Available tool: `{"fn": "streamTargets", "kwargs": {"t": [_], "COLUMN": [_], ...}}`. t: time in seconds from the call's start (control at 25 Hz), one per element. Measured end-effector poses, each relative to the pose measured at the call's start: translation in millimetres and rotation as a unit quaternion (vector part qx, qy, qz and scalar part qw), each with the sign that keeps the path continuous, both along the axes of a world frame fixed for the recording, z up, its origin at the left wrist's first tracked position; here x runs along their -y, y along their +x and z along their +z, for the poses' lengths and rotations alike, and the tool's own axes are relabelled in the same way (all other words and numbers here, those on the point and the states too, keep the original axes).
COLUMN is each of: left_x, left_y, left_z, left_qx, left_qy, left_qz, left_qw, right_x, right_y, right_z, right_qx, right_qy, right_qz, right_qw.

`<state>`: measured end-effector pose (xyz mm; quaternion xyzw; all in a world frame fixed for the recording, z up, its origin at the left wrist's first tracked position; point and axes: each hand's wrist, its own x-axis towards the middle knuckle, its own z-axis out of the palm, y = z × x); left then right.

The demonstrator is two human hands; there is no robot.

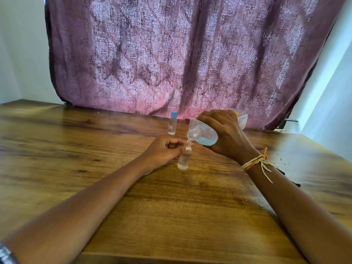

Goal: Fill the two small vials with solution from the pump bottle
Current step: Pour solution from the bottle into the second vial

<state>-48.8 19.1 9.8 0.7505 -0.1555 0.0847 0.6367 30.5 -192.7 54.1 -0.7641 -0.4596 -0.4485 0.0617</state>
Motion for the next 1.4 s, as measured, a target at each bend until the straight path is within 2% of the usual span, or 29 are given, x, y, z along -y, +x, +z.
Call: {"fn": "streamTargets", "kwargs": {"t": [0.68, 0.92, 1.2, 1.4], "left_x": [0.1, -0.5, 0.0, 1.0], "left_y": [-3.5, -2.2, -3.5, -3.5], "left_z": [1.5, 0.7, 2.7, 3.6], "left_qx": [-0.005, -0.007, 0.0, 0.008], "left_qy": [-0.004, 0.003, -0.007, -0.011], "left_qz": [-0.003, 0.007, -0.008, -0.008], "left_qw": [1.0, 1.0, 1.0, 1.0], "right_x": [-0.6, -1.5, -10.9, -14.7], "right_y": [1.2, -3.0, -13.7, -14.4], "right_z": [0.2, 1.6, 6.0, 13.9], "right_qx": [-0.005, -0.041, -0.125, -0.209], "right_qy": [-0.009, -0.006, 0.072, 0.184], "right_qz": [-0.001, 0.002, 0.068, 0.115], "right_qw": [1.0, 0.999, 0.987, 0.953]}}
